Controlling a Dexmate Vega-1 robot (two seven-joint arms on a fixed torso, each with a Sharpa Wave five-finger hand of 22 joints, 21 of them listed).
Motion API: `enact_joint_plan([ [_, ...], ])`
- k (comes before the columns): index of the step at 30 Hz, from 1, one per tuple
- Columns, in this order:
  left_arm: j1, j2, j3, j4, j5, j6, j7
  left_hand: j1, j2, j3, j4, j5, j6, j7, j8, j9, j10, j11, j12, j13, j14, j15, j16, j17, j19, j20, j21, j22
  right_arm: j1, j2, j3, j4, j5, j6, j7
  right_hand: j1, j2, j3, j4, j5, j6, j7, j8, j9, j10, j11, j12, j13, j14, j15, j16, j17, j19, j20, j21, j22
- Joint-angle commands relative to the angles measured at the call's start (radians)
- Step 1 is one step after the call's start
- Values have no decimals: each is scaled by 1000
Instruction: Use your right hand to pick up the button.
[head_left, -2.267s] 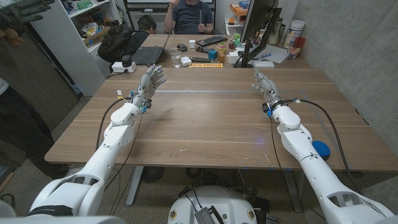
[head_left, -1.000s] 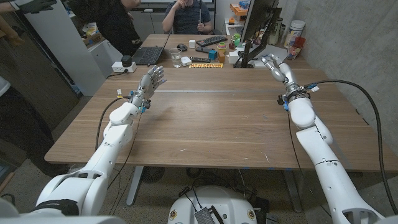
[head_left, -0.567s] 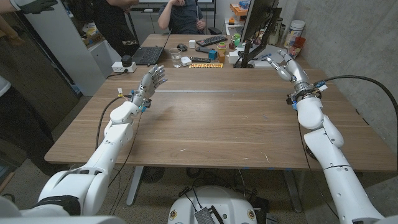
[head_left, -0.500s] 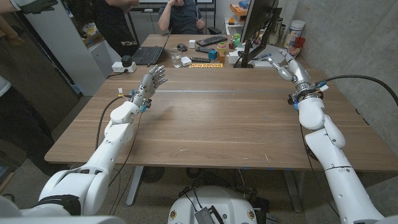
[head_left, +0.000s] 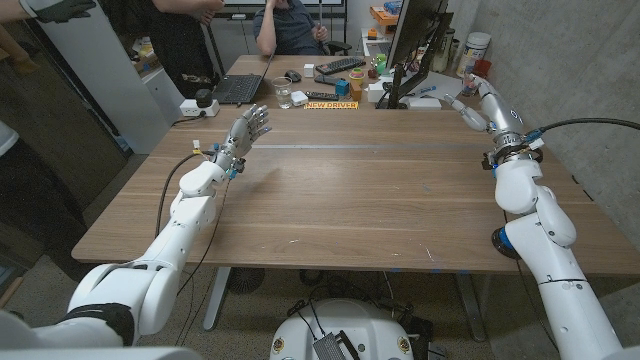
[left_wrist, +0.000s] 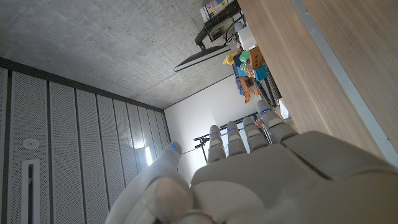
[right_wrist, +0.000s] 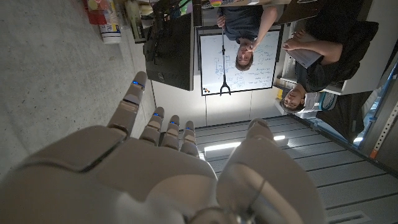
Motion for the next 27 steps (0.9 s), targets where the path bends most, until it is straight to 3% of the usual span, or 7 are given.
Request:
enact_joint_plan([
  [1, -54, -16, 3, 99, 17, -32, -28, -8, 16, 6, 0, 5, 4, -2, 3, 4, 1, 1, 2, 4, -5, -1, 5, 2, -3, 4, -5, 5, -73, 4, 66, -90, -80, -34, 0, 20, 8, 7, -10, 3, -12, -8, 0, 5, -11, -6, -6, 3, -11, -3, 0, 2, -9, 2, -11, 2],
  [7, -90, -28, 2, 169, 28, -57, -48, -8, 15, 6, 0, 5, 4, -2, 3, 4, 0, 0, 2, 4, -5, 0, 5, 2, -3, 3, -5, 5, -126, 7, 97, -151, -160, -75, 17, 29, 8, 10, -18, 0, -28, -14, -1, 6, -28, -8, -7, 4, -22, -2, -3, 1, -23, 2, -19, 2],
  [12, -128, -38, 1, 235, 38, -81, -70, -9, 15, 6, 1, 5, 4, -2, 3, 4, 1, 1, 2, 4, -5, 0, 5, 2, -3, 2, -6, 5, -166, 38, 145, -190, -149, -80, 22, 32, 7, 10, -22, -1, -38, -15, -1, 7, -39, -8, -8, 4, -28, -2, -4, 2, -16, 0, -18, 3],
  [19, -179, -50, -2, 329, 58, -114, -105, -10, 14, 6, 1, 5, 4, -2, 3, 4, 1, 2, 3, 4, -4, 0, 6, 2, -2, 3, -7, 5, -211, 68, 180, -248, -196, -110, 55, 36, -8, 7, -34, -1, -55, -19, 1, 9, -65, -11, -9, 6, -53, 3, -8, 2, -59, 4, -36, 0],
  [23, -200, -58, -9, 372, 67, -131, -116, -10, 14, 7, 1, 6, 3, -1, 3, 4, 1, 1, 2, 4, -4, 1, 6, 2, -2, 2, -7, 5, -229, 81, 186, -275, -231, -124, 71, 28, -23, -2, -40, 3, -119, -14, -6, 12, -134, -3, -16, 7, -91, 16, -11, 4, -88, 4, -40, 0],
  [27, -217, -62, -13, 405, 81, -139, -121, -11, 13, 7, 1, 6, 3, -1, 3, 4, 1, 2, 3, 4, -4, 0, 6, 2, -1, 2, -8, 5, -244, 93, 197, -296, -251, -133, 91, 27, -25, -4, -41, 4, -130, -20, -5, 13, -142, -3, -13, 7, -98, 18, -10, 4, -93, 4, -40, 0],
])
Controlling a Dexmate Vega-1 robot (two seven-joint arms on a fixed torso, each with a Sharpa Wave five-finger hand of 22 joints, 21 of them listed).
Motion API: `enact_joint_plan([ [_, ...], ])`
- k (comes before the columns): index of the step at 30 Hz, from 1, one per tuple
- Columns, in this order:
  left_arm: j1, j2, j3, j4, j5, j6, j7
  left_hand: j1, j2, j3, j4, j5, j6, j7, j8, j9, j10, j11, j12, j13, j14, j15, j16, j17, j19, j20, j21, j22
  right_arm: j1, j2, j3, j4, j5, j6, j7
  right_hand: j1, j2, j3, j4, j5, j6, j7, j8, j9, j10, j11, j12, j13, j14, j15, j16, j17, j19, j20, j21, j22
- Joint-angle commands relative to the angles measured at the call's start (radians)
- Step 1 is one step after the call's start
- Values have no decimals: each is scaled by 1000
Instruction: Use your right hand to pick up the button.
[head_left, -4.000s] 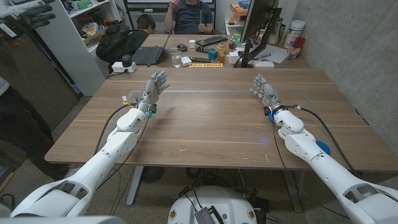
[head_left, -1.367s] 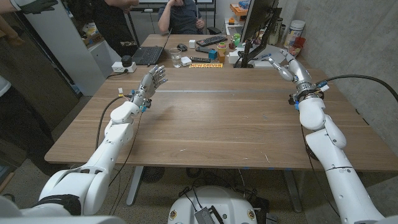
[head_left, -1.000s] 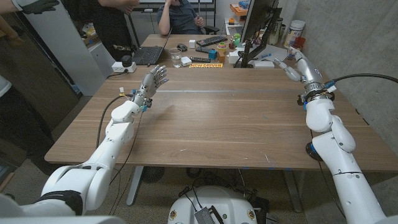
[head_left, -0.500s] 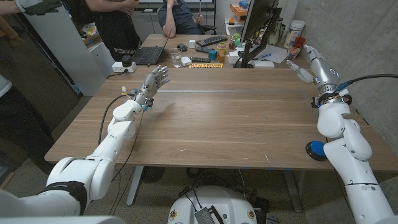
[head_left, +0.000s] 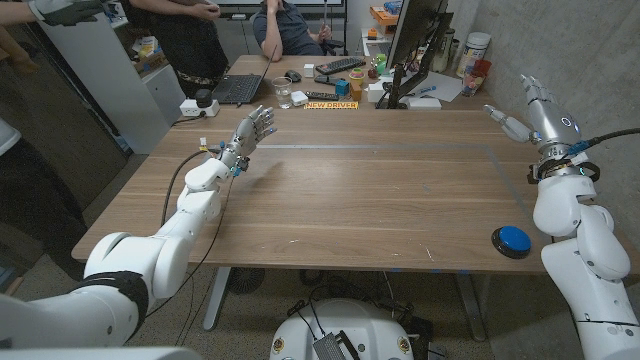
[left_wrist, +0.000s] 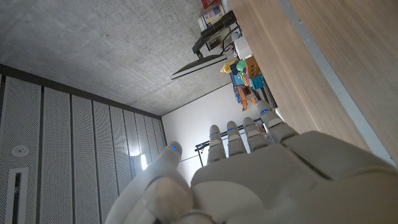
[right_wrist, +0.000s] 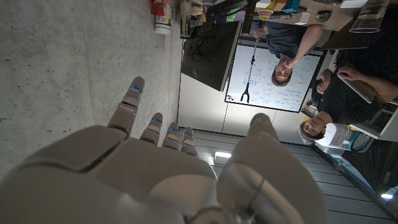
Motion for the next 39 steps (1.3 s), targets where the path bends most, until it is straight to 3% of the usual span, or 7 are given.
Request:
enact_joint_plan([
  [1, -68, -18, -13, 132, 35, -41, -33, -11, 13, 7, 1, 6, 3, -1, 3, 4, 1, 2, 3, 4, -4, 0, 6, 2, -1, 2, -1, 5, -66, 38, 43, -82, -95, -41, 46, 3, -10, 0, -6, 4, -13, -6, -1, 4, -13, 0, 5, 3, -12, 3, -1, 1, -9, 2, -3, -1],
  [7, -92, -18, -24, 183, 56, -44, -25, -12, 13, 7, 2, 6, 4, 0, 3, 4, 1, 2, 3, 4, -4, -1, 6, 2, 0, 2, -2, 5, -106, 61, 64, -127, -148, -53, 51, 1, -10, -1, -7, 5, -14, -9, 1, 4, -15, 0, 7, 3, -13, 2, 0, 1, -11, 2, -2, -1],
  [24, -142, -34, -41, 235, 110, -6, -12, -13, 13, 8, 2, 6, 3, 1, 3, 4, 1, 3, 3, 4, -3, 0, 6, 2, 1, 1, -4, 5, -260, 166, 122, -265, -295, -72, 70, -3, -10, -3, -7, 7, -6, -23, 10, 5, -12, -1, 15, 3, -9, 3, 6, 1, -5, -1, 4, 0],
  [30, -151, -44, -46, 241, 121, 8, -13, -14, 13, 8, 2, 6, 2, 0, 3, 4, 1, 3, 3, 4, -4, 0, 6, 2, 2, 2, -4, 5, -282, 197, 130, -286, -308, -62, 81, -3, -9, -3, -7, 7, -7, -24, 11, 6, -13, 1, 16, 3, -6, 1, 8, 1, 1, -1, 6, 1],
  [39, -148, -44, -55, 241, 128, 3, -19, -14, 12, 9, 2, 6, 3, 0, 3, 4, 2, 2, 3, 4, -4, 0, 6, 2, 2, 2, -5, 5, -303, 209, 114, -302, -378, -54, 120, -4, -9, -5, -8, 8, -6, -28, 14, 7, -15, 9, 18, 4, -4, 3, 10, 1, 11, -2, 11, 1],
])
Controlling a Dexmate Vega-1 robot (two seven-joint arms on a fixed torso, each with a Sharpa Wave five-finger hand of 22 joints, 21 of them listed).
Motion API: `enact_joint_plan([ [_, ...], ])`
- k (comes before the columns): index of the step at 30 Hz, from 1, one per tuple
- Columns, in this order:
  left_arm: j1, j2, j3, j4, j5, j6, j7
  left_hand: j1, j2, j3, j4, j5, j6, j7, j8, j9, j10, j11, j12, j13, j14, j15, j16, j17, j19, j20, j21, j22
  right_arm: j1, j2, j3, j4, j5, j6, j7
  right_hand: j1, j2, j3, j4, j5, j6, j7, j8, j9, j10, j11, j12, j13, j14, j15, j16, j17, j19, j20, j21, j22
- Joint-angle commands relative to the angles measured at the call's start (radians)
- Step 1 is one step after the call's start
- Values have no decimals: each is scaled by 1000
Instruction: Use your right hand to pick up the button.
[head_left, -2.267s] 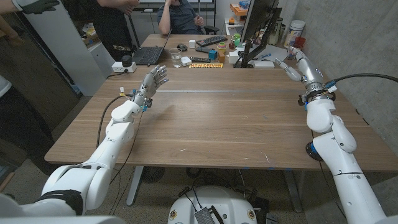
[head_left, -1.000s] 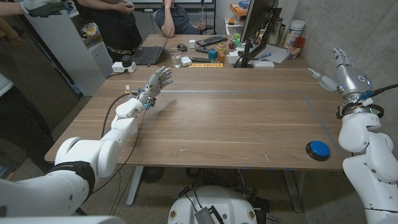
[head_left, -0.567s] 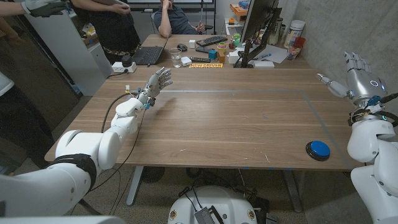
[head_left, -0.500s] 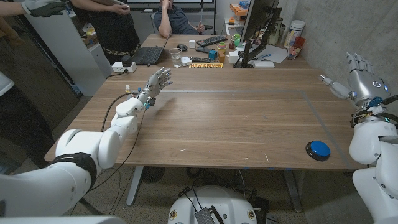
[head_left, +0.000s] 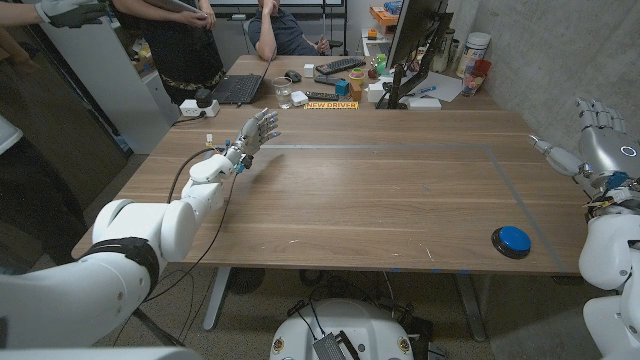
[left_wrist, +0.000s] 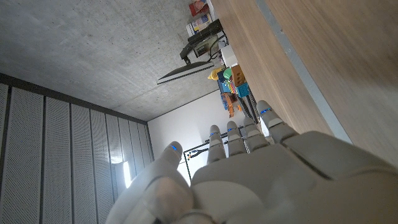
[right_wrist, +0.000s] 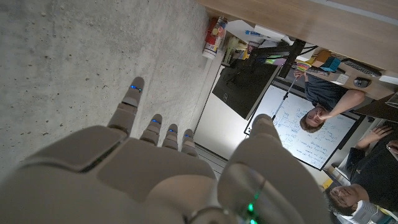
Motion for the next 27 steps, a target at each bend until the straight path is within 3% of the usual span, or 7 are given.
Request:
enact_joint_plan([
  [1, -7, -4, -10, 9, 17, 5, -3, -12, 9, 6, -1, 6, 3, 0, 3, 4, 2, 1, 3, 4, -3, 0, 6, 2, 2, 1, -2, 6, -43, 33, -2, -34, -63, 11, 41, -2, -6, -3, -6, 5, 5, -8, 12, 2, -7, 5, 8, 4, 9, 2, 7, 1, 15, 0, 7, 1],
  [7, -7, -2, -18, 9, 17, 6, -5, -12, 9, 6, -1, 6, 3, 0, 3, 4, 1, 2, 3, 4, -3, -1, 6, 2, 2, 2, -2, 6, -45, 27, -17, -30, -124, 6, 63, -5, -8, -5, -6, 6, 14, -12, 17, 3, -1, 6, 12, 4, 17, -1, 11, 1, 25, 0, 10, 1],
  [19, -15, -2, -23, 15, 26, 24, 7, -13, 9, 7, -1, 7, 3, -1, 3, 4, 1, 1, 3, 4, -4, -1, 6, 2, 2, 2, -4, 6, -56, 19, -36, -2, -134, 5, 104, -13, -12, -11, -5, 7, 6, -19, 15, 4, -11, 15, 10, 4, 14, 5, 10, 1, 39, 0, 13, 1],
  [27, -17, -4, -25, 14, 29, 20, 3, -13, 8, 7, -1, 7, 4, 1, 4, 4, 1, 1, 3, 4, -3, 0, 6, 2, 3, 2, -5, 6, -49, 6, -59, 16, -185, -28, 179, -15, -13, -13, -5, 9, 12, -20, 19, 5, -25, 24, 8, 4, 7, 11, 8, 1, 47, 2, 13, 1],
])
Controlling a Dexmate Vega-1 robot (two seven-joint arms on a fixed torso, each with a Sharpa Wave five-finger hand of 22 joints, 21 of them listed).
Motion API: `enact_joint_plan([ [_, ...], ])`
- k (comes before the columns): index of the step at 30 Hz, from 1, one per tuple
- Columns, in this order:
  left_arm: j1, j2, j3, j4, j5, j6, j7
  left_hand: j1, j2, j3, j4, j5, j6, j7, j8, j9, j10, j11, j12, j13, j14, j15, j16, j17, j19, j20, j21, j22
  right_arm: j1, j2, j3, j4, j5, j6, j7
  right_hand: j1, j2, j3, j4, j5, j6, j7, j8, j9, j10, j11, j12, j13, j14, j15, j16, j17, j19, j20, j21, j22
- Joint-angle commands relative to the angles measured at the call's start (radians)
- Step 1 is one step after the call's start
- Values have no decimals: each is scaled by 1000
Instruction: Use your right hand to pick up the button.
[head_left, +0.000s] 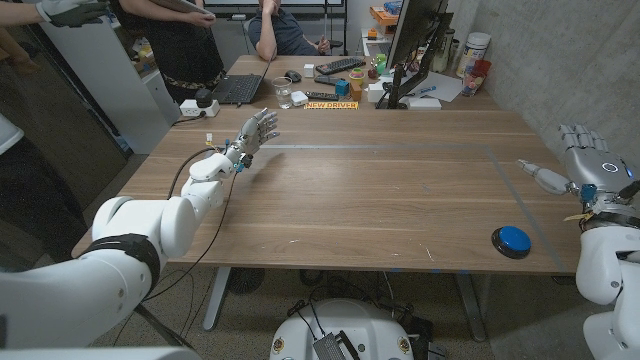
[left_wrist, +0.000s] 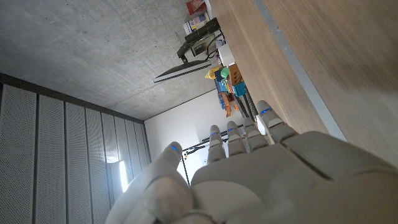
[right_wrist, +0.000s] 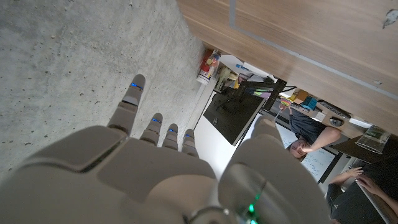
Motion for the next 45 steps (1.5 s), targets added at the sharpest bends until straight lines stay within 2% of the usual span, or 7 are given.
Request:
enact_joint_plan([
  [1, -5, -2, -5, 2, 6, 6, 0, -9, 12, 7, -1, 7, 4, 0, 4, 4, 1, 1, 3, 4, -3, -1, 6, 2, 3, 1, -1, 6, -1, -17, -30, 32, -57, -35, 79, -7, -4, -1, -1, 5, 10, -9, 11, 6, -15, 11, -1, 5, -4, 14, 2, 3, 10, 0, 5, 0],
  [10, -3, 0, -6, 0, 7, 2, -3, -9, 12, 8, -1, 7, 4, 0, 4, 4, 1, 0, 3, 4, -4, -2, 6, 2, 4, 1, -2, 6, -4, -21, -51, 53, -86, -80, 116, -15, -8, -7, 1, 7, 19, -18, 16, 7, -31, 21, -4, 5, -13, 18, 0, 4, 14, 1, 4, 0],
  [11, -2, 0, -6, 0, 7, 1, -5, -9, 12, 8, -1, 7, 4, -1, 4, 4, 0, 1, 3, 4, -4, -2, 6, 2, 4, 1, -2, 6, -6, -17, -45, 52, -57, -80, 134, -16, -9, -8, 1, 7, 21, -21, 16, 7, -33, 21, -4, 5, -13, 20, 0, 4, 14, 1, 3, 0],
  [14, -2, 0, -6, 0, 7, 3, -6, -9, 12, 8, -2, 7, 3, 0, 4, 4, 1, 1, 3, 4, -4, -2, 6, 2, 4, 1, -2, 6, -7, -23, -57, 54, -97, -100, 175, -16, -8, -8, 1, 8, 20, -24, 16, 8, -38, 24, -4, 5, -15, 22, 0, 4, 14, 2, 3, 0],
  [20, -2, -2, -2, 1, 10, 2, -6, -9, 11, 8, -2, 7, 5, -2, 4, 4, 0, 1, 3, 4, -3, -1, 6, 2, 4, 0, -3, 6, -18, -26, -59, 60, -96, -114, 167, -16, -3, -7, 2, 8, 20, -32, 16, 8, -48, 25, -5, 6, -20, 27, -1, 4, 12, 2, 0, -1],
  [34, -4, -3, 2, 1, 14, 7, 1, -10, 10, 9, -2, 7, 3, -2, 4, 4, 1, 0, 3, 4, -3, -2, 6, 2, 5, 1, -5, 6, -14, -39, -72, 89, -91, -145, 237, -17, 2, -7, 2, 9, 15, -38, 14, 10, -49, 29, 0, 6, -14, 30, 3, 3, 11, 2, -2, -1],
  [45, -2, -1, 4, -4, 10, -10, -10, -10, 10, 10, -2, 7, 4, -2, 4, 4, 1, 0, 3, 4, -3, -1, 6, 2, 5, 0, -6, 6, -25, -52, -88, 113, -76, -160, 250, -16, 6, -6, 1, 9, 17, -41, 15, 11, -43, 30, 5, 7, 1, 29, 9, 3, 14, 2, -2, -1],
])
